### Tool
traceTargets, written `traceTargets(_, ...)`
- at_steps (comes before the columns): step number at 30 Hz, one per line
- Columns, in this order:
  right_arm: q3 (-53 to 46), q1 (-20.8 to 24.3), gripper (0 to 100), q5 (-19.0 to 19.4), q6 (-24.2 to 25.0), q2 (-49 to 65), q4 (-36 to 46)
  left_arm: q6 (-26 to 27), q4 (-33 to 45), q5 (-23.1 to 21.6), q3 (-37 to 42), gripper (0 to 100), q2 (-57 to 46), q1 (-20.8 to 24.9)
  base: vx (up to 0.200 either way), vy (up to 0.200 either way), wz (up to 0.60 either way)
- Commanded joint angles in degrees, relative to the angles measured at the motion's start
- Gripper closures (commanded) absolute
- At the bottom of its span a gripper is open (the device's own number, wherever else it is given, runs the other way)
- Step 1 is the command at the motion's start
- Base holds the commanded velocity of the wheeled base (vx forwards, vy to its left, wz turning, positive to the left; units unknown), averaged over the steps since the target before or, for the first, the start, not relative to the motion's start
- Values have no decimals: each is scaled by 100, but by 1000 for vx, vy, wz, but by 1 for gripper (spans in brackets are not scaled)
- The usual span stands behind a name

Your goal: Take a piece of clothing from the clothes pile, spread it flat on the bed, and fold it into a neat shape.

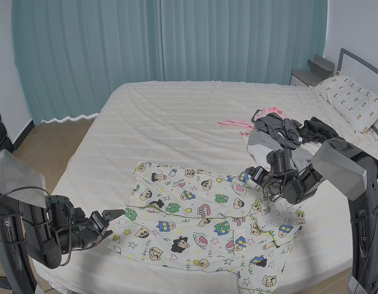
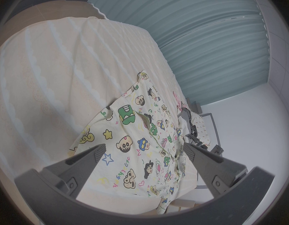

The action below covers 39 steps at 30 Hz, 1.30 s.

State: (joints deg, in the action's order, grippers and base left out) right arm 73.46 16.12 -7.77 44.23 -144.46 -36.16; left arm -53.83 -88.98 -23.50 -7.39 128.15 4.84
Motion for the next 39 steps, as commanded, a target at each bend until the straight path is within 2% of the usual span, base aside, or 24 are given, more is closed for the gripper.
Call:
traceTargets(1, 415, -3, 0, -14, -37, -390, 170, -4, -102, -14, 0, 0, 61, 8, 0, 0, 0)
traceTargets(12, 1320, 32, 0, -32, -63, -733, 724, -4, -102, -14, -8, 0, 79, 8, 0, 0, 0)
traceTargets(13, 1346, 32, 100, -41, -63, -742, 742, -4, -102, -14, -8, 0, 88, 8, 0, 0, 0)
traceTargets(24, 1320, 32, 100, -32, 16, -425, 742, 4, -102, -14, -8, 0, 96, 8, 0, 0, 0)
traceTargets(29, 1619, -12, 100, -32, 33, -425, 750, 4, -102, -14, -8, 0, 96, 8, 0, 0, 0)
traceTargets(35, 2709, -12, 100, -58, 139, -768, 794, 4, -102, 4, 0, 0, 96, 8, 0, 0, 0)
traceTargets(39, 3324, -12, 100, -173, 139, -988, 1155, 4, -102, 4, 9, 0, 96, 17, 0, 0, 0)
